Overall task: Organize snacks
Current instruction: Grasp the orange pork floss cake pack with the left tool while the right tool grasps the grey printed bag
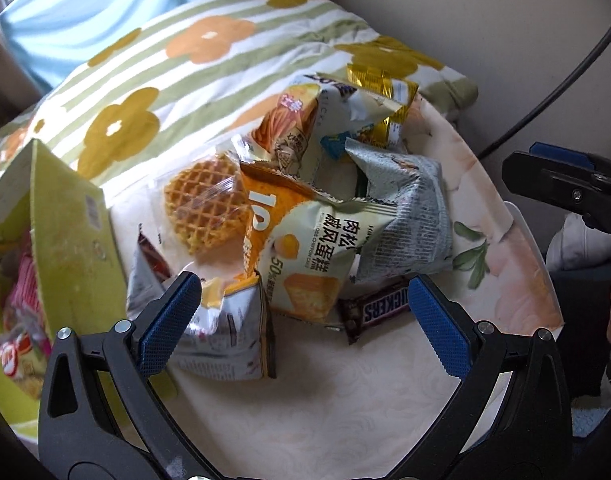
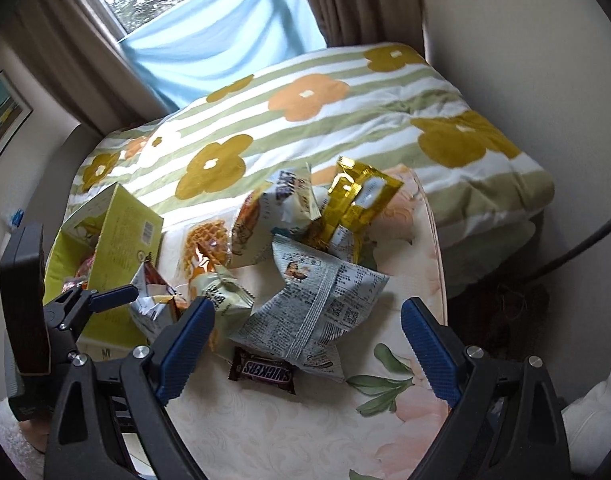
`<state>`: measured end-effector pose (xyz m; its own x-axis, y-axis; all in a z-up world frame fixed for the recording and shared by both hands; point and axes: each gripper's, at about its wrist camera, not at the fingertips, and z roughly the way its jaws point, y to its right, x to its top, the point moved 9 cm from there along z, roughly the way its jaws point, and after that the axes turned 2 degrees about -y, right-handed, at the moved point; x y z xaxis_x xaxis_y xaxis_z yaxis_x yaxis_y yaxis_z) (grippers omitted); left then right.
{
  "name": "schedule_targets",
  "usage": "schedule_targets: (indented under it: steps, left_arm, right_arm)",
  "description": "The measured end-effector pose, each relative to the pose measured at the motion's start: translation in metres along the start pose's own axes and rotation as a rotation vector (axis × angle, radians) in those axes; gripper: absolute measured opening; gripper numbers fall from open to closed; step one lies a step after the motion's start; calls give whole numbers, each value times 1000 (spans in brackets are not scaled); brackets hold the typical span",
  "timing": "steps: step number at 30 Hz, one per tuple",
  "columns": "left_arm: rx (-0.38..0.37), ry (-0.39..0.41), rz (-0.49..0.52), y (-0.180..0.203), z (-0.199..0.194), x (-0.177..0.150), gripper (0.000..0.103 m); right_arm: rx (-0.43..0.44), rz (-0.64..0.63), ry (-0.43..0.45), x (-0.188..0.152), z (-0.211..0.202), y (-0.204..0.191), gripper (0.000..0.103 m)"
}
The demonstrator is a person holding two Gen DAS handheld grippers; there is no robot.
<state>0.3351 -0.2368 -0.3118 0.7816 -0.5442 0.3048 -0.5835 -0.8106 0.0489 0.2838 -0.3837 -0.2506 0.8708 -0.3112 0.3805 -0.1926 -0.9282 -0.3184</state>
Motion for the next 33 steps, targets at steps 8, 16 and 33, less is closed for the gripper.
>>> schedule_targets:
  steps: [8,16,33]
  left_arm:
    - [-39,-77,22,-10,36,10,102]
    - [-91,-125,10,-11,60,12,91]
    - [-125,-111,39,-5,66,9,63]
  right_arm:
    - [4,125,-46,-6,34,7,93]
    - [-1,187,-66,-7,54,12,93]
    - [-6,237,-117,-12,80,9,93]
